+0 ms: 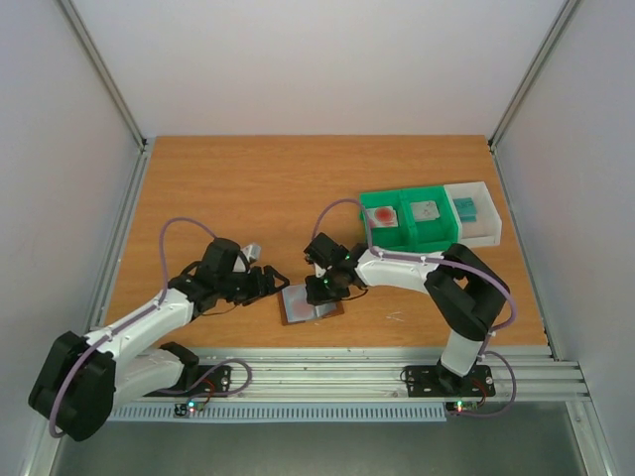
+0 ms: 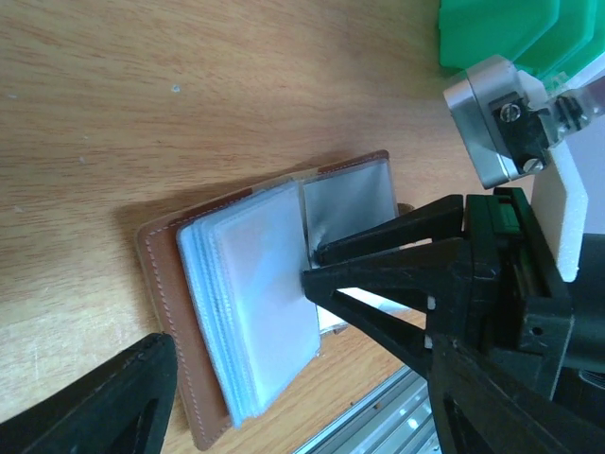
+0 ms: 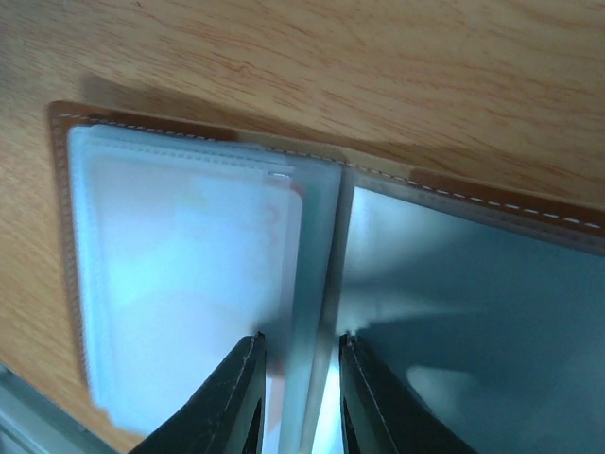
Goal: Take the credit cards out of the card holder
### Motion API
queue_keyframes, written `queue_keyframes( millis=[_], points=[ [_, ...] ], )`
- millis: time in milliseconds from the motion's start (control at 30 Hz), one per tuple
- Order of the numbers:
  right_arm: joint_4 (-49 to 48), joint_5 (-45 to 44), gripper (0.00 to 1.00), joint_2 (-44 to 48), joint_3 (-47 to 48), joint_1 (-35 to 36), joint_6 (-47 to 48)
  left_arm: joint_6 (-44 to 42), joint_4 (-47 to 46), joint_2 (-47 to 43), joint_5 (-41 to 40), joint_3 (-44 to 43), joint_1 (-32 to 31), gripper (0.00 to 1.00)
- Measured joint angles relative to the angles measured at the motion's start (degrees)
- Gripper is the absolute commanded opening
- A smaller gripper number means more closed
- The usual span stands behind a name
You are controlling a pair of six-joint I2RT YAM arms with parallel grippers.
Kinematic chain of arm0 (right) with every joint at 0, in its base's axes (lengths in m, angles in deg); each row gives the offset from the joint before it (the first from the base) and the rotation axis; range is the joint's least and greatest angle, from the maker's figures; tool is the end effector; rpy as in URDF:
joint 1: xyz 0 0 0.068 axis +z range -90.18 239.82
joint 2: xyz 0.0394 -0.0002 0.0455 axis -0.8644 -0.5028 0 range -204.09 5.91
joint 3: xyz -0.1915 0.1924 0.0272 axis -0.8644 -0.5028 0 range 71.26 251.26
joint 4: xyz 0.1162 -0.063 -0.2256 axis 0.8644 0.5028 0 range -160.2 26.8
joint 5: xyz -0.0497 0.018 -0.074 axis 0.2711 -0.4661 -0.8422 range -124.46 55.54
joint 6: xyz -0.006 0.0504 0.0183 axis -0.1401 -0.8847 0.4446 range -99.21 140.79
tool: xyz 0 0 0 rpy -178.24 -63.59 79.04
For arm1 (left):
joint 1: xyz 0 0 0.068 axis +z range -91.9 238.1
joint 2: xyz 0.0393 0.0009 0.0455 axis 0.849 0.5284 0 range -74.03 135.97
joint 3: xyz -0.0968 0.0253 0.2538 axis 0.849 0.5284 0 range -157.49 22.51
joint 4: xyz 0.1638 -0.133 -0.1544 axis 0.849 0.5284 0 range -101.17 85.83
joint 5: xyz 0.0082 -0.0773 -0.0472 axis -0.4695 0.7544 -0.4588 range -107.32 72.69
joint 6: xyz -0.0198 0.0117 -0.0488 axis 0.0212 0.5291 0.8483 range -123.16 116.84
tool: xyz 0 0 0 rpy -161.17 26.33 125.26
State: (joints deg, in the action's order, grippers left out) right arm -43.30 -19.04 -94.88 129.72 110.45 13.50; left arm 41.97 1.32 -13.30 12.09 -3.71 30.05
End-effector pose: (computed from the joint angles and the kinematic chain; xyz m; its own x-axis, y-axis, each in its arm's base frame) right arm 0.2015 0.2606 0.1508 -0.6904 -0.6487 -0.3202 -0.7233 0.6259 0.2917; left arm 0.1669 -0.1089 0.1777 -0.9551 -0.1906 -0.2267 0.0401 0.6751 -0.7366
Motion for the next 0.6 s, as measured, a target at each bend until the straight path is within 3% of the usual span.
queue_keyframes(
  millis=[300,600],
  points=[
    [-8.61,2.1,0.02,-0.61,-3.87,0.0,-1.9,1.44,-2.47,1.73,0.94,1.05,0.0,0.62],
    [-18.36,5.35,0.01,-0.48,-8.17,-0.04,-5.95,2.51,-6.47,6.38,2.21,1.29,0.0,0.56]
  ],
)
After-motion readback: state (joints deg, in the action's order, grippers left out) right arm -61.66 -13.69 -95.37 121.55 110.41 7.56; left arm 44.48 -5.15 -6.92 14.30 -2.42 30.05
